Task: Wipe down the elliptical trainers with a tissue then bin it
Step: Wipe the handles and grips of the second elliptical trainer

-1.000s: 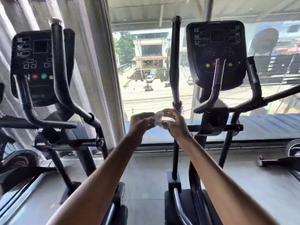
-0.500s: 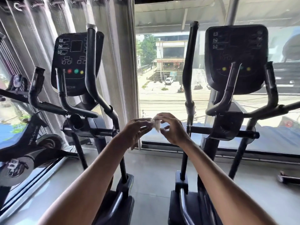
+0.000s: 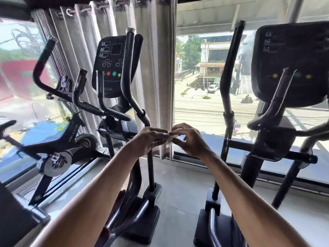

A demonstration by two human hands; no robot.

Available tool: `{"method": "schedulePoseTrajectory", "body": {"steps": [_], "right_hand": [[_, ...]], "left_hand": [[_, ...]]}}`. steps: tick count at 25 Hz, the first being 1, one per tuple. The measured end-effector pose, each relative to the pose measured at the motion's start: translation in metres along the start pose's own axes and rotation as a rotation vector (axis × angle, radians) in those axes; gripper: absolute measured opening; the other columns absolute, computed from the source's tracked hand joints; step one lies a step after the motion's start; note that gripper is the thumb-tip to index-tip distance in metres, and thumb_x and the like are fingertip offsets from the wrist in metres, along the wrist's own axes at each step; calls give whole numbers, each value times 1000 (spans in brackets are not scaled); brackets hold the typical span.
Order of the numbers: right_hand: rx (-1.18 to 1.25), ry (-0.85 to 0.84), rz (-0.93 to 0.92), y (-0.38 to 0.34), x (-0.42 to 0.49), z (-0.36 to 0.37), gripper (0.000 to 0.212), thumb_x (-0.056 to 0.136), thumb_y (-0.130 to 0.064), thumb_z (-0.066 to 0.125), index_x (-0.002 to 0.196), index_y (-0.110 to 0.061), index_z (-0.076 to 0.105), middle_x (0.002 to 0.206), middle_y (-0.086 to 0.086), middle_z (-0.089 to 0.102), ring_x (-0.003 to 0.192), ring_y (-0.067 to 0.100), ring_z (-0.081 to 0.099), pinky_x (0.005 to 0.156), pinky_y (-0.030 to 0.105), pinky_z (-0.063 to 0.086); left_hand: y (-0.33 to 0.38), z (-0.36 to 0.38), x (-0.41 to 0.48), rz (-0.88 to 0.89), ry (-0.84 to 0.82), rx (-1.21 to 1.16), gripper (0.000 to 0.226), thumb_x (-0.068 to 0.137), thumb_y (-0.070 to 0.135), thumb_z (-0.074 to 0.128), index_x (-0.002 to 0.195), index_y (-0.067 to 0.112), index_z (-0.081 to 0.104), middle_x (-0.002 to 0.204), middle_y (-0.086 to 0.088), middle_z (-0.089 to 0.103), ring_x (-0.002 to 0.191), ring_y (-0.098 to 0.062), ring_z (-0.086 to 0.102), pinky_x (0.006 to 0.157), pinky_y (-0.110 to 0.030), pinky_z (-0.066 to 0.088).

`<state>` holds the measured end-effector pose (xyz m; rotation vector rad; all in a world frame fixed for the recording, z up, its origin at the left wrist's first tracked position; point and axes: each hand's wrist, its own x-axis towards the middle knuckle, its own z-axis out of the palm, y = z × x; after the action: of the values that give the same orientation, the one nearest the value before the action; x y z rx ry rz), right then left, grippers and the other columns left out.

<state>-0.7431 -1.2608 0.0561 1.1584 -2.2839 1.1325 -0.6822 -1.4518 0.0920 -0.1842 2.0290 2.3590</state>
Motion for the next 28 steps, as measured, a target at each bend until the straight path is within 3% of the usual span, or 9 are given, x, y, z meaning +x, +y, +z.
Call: {"method": "schedulePoseTrajectory", "body": {"steps": [5,7,11,13,16,19,22,25,28], "right_hand": [[304,4,170,-22,21,24,5,85,-23,81,85,-26,78,89,-15,73,85,0,67,76,16,48],[522,34,302,-30,32,38,9,86,-11,78,85,-20,76,84,-6,75,78,2,66,76,15,48],[746,84,488,-44,53,67,9,93,-9,68,98,-3,73,89,3,73,82,9,63,73,20,47],[770,120,538,-50,65,82,6,95,-12,67,98,-8,72,86,-2,70,77,9,61,63,20,44],[789,106,555,-63,84,103,6,96,-13,68,101,-11,69,91,0,74,77,12,64,53,21,45],[793,150,549,-75,103,122,6,93,-10,70,95,-15,67,96,2,75,82,12,70,61,24,52],[772,253,577,-79,117,137,12,92,-8,70,89,-19,66,97,2,74,85,12,69,70,28,55],[751,299,583,-83,133,161,15,91,-8,71,86,-21,65,96,3,74,85,15,67,64,23,50],[740,313,568,-86,143,175,16,87,-13,77,84,-24,67,95,6,75,86,20,69,73,38,58]], "left_hand": [[4,-33,-15,18,35,83,29,81,12,82,108,3,76,101,-8,77,93,-18,69,83,-28,60],[3,-50,-19,11,47,148,46,72,18,87,115,7,75,106,-6,76,100,-20,68,88,-35,58],[5,-83,-19,40,82,169,39,79,-6,78,111,13,68,112,-7,71,101,-22,68,75,-33,58],[10,-98,-18,36,47,154,43,80,-9,75,114,15,63,118,-10,68,100,-21,68,72,-33,59],[18,-119,-13,3,-26,98,40,83,18,82,118,14,64,107,-6,75,92,-19,71,79,-35,61],[24,-139,-2,13,17,104,20,87,9,77,105,10,68,91,-1,75,83,-17,70,73,-29,61],[29,-156,4,6,9,101,37,85,-9,74,113,11,62,100,-4,72,80,-16,72,74,-30,62],[31,-181,13,-20,-58,93,20,90,6,75,103,17,63,86,4,74,77,-13,66,79,-32,55],[34,-198,23,-7,7,36,11,91,10,75,97,9,66,84,-2,73,70,-15,66,70,-31,58]]}}
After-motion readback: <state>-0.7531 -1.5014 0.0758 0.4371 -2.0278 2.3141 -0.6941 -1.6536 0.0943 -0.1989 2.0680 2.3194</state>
